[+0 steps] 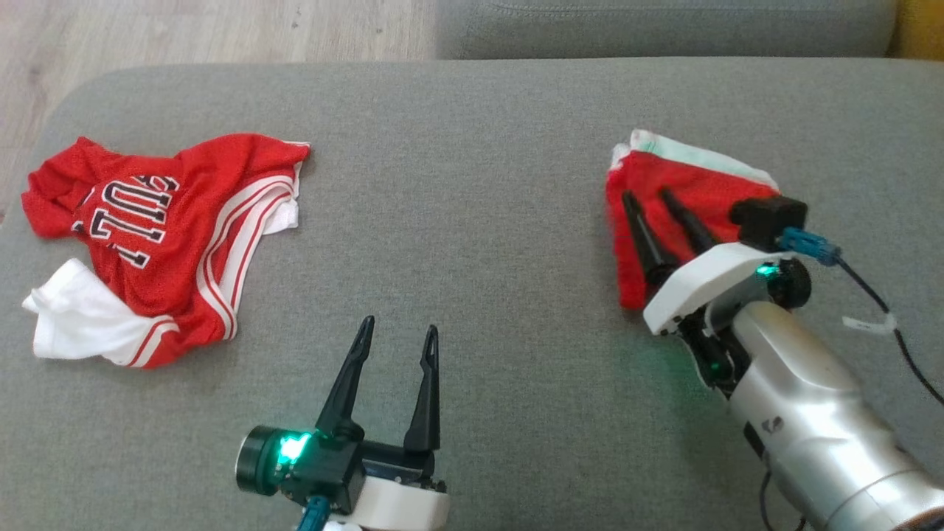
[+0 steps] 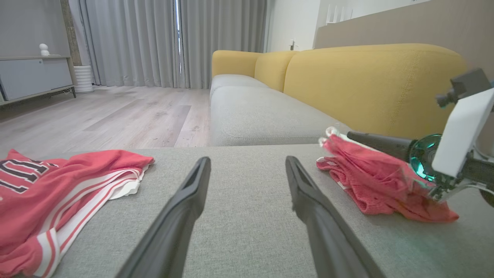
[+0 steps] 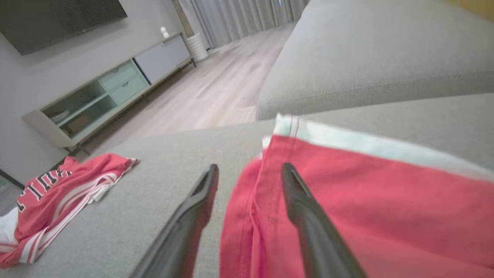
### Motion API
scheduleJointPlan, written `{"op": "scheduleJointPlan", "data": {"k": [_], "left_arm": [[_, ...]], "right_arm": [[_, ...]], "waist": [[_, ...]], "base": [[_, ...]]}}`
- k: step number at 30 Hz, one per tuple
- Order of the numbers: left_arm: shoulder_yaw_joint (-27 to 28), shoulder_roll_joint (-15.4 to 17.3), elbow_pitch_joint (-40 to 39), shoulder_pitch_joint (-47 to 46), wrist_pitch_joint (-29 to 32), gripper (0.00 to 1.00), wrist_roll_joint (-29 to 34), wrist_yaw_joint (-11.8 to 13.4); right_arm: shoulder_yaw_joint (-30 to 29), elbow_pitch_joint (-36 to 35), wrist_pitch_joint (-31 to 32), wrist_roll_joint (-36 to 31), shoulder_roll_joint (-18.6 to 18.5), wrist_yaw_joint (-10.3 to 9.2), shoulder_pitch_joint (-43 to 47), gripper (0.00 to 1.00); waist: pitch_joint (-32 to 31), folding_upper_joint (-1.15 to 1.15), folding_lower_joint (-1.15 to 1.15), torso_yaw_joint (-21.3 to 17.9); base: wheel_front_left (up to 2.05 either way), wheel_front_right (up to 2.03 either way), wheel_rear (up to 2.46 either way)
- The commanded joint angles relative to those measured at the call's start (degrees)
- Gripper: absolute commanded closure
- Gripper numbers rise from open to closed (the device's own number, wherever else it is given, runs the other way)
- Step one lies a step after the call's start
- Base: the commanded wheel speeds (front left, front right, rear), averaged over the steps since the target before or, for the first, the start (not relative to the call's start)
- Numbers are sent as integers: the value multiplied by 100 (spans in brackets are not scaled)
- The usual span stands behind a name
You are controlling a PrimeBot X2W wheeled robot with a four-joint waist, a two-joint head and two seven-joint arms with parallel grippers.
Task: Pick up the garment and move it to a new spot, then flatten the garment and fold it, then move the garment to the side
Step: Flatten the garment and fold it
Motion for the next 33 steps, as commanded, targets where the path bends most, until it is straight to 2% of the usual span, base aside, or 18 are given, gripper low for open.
{"op": "scheduleJointPlan", "data": {"k": [1,7,11,14,16,23,27,33], "left_arm": [[171,3,-162,-107,-28,0,-60,29],[290,3,-226,59,-28,0,-63,79],[472,3,-324,271,-28,0,-66,178],[626,3,-363,474,-28,0,-20,267],[803,3,-431,706,-28,0,47,334],[1103,26,-448,1225,-28,0,256,296],[1194,25,-441,1387,-28,0,365,238],[1244,19,-352,1455,-28,0,406,119]], "right_arm": [[-117,-267,-147,-86,-66,39,-18,0],[-743,-975,-260,-339,-501,39,494,0],[-1376,-2006,-271,-657,-832,39,1249,0],[-1853,-2714,-272,-1165,-937,39,2032,0],[-2213,-3260,-273,-1750,-852,39,2827,0],[-2849,-3912,-273,-2465,-100,39,4274,0],[-2877,-4120,-274,-2642,101,39,4597,0],[-2914,-4219,-274,-2777,141,39,4689,0]], "waist": [[-49,0,0,-24],[-295,0,0,-171],[-533,0,0,-319],[-774,0,0,-374],[-940,0,0,-416],[-1288,0,0,-472],[-1373,0,0,-492],[-1436,0,0,-472]], "base": [[0,0,0],[0,0,0],[0,0,0],[0,0,0],[0,0,0],[0,0,0],[0,0,0],[0,0,0]]}}
